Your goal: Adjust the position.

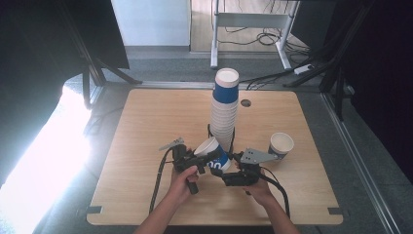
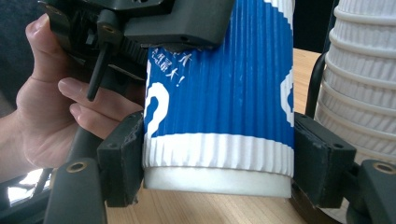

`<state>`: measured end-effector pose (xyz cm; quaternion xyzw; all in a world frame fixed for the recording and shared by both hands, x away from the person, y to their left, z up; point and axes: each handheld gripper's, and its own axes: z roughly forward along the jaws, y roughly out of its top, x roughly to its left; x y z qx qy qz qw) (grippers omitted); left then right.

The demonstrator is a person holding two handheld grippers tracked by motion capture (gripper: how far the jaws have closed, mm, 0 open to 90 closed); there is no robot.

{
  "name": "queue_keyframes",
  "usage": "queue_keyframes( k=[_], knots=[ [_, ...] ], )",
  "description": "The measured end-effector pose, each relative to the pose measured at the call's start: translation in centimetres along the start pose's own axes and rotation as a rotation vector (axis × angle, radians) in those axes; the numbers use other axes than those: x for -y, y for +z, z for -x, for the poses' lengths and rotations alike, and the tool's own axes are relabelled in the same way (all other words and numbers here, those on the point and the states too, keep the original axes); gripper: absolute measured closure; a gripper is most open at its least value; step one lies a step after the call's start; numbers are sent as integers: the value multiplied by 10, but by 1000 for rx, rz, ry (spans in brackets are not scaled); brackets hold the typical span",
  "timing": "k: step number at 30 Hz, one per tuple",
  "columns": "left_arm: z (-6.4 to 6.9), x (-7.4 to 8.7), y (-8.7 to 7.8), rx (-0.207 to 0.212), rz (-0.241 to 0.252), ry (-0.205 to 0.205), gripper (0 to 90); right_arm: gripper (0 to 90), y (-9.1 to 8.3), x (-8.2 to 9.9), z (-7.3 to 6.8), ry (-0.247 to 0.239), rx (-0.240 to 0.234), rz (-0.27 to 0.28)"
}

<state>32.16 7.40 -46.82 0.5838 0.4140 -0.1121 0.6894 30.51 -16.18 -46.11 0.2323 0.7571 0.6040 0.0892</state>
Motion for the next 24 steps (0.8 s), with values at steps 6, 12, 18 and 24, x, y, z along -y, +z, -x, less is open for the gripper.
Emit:
queue_keyframes(
  k=[6, 12, 18, 24],
  knots=[
    [1, -1, -1, -2, 4, 6, 187, 269, 1, 0, 0, 13, -4, -3],
    [5, -4, -3, -13, -3, 49, 191, 217, 0, -3, 0, 34, -4, -11],
    [8, -9, -8, -48, -27, 113, 192, 164, -4, -4, 3, 52, -11, -34],
    [14, -9, -7, -111, -88, 218, 192, 145, -7, -4, 3, 54, -22, -63]
  ],
)
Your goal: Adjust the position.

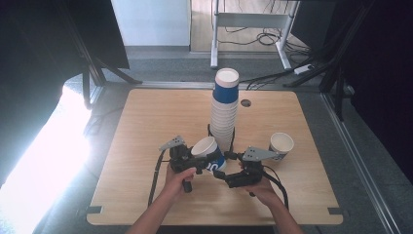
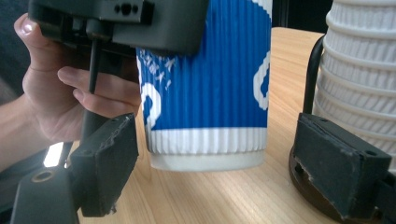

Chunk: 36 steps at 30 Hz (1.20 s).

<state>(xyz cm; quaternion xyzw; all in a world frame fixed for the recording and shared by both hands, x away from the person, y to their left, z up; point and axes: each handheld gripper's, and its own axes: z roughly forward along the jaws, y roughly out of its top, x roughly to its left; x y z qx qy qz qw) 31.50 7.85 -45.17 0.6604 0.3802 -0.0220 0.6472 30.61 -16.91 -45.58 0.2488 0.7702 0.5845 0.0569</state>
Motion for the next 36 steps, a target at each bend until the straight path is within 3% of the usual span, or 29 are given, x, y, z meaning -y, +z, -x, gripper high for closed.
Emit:
queue_keyframes(
  k=[3, 8, 18, 26, 32, 36],
  knots=[
    [4, 1, 0, -35, -42, 71, 192, 140, -1, 1, 0, -1, -2, -20],
    [7, 4, 0, -65, -95, 152, 192, 138, 0, 4, -3, -18, 5, -51],
    [9, 5, -2, -79, -135, 206, 192, 138, 7, 11, -7, -20, -13, -72],
    [22, 8, 7, -119, -224, 356, 191, 134, 15, 13, -12, -51, -6, -107],
    [29, 8, 11, -113, -271, 417, 190, 136, 19, 16, -15, -64, 1, -118],
    [30, 8, 12, -103, -286, 431, 190, 145, 20, 17, -17, -71, 2, -114]
  ],
)
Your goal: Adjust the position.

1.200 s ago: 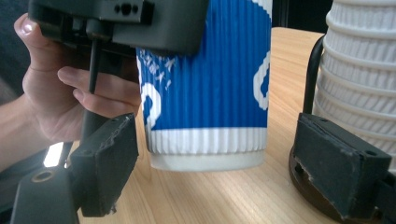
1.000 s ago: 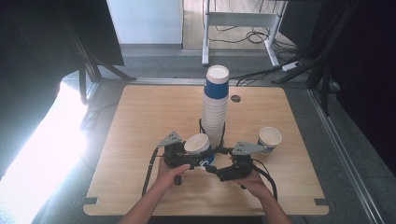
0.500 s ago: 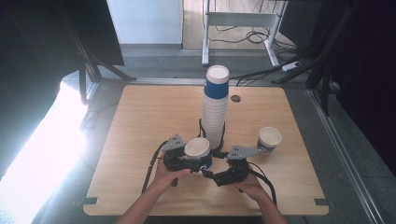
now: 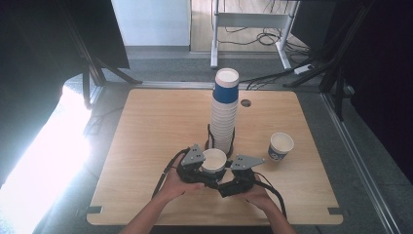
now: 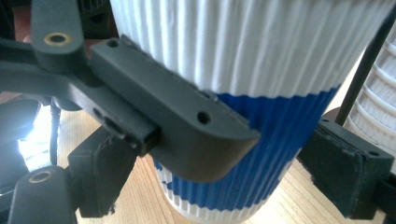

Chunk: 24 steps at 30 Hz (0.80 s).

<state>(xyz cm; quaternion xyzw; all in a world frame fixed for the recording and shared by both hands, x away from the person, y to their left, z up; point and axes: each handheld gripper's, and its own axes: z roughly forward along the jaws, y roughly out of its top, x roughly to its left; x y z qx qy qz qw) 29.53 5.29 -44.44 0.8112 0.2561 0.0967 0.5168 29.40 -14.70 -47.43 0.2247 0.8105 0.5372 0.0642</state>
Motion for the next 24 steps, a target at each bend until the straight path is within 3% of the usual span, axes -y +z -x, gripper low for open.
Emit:
queue_keyframes(
  k=[12, 19, 24],
  knots=[
    [1, 0, 0, 14, -14, 26, 189, 158, 1, 2, -2, -7, 1, 1],
    [2, -1, 1, 34, -29, 57, 187, 220, 3, 2, -3, -18, -2, -3],
    [2, 0, 1, 41, -21, 53, 168, 258, 3, 3, -3, -32, 6, 0]
  ],
)
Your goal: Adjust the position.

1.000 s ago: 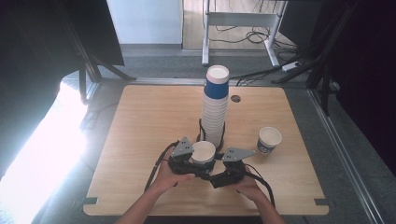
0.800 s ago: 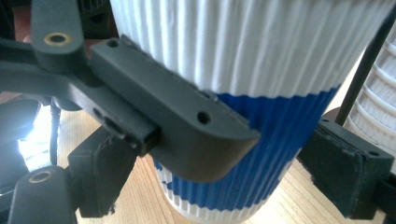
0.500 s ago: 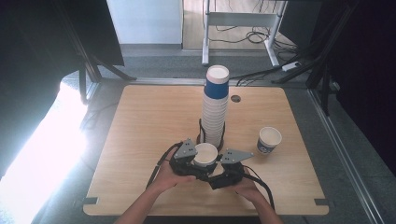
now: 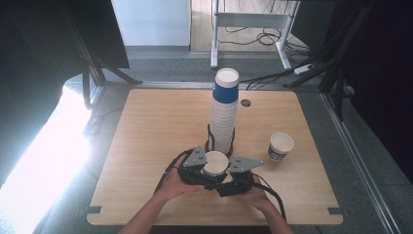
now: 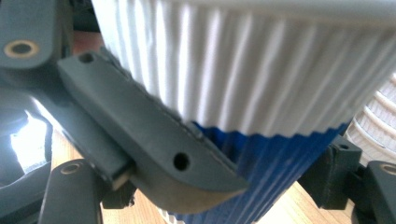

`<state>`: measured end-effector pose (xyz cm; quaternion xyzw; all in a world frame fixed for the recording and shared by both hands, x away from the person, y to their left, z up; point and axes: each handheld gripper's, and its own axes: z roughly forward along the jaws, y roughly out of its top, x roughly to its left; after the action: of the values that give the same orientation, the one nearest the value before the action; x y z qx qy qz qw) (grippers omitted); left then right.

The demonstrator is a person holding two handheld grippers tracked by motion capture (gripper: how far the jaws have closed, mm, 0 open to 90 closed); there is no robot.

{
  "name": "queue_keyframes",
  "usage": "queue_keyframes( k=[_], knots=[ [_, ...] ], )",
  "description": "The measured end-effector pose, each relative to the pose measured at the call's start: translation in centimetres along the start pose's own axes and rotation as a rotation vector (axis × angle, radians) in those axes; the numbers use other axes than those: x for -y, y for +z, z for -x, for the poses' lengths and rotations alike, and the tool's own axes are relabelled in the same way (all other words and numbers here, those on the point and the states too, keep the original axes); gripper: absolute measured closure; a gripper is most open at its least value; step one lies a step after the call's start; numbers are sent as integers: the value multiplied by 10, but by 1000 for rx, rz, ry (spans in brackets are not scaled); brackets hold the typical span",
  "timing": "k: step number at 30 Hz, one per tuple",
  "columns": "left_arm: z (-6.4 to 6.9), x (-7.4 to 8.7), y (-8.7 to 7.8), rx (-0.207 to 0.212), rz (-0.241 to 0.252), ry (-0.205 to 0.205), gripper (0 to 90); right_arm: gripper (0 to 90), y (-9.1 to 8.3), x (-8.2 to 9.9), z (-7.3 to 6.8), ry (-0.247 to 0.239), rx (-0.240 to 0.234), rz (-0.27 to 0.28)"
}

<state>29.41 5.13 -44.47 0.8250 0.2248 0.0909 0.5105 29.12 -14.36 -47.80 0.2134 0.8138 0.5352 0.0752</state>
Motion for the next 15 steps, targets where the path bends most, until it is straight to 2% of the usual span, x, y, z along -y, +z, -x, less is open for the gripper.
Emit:
queue_keyframes(
  k=[4, 15],
  knots=[
    [-3, -1, -6, 16, 43, -34, 120, 262, -2, 0, 2, 4, 9, 3],
    [-5, 7, -31, 23, 144, -93, 105, 266, -12, 1, 4, -8, 54, 33]
  ],
)
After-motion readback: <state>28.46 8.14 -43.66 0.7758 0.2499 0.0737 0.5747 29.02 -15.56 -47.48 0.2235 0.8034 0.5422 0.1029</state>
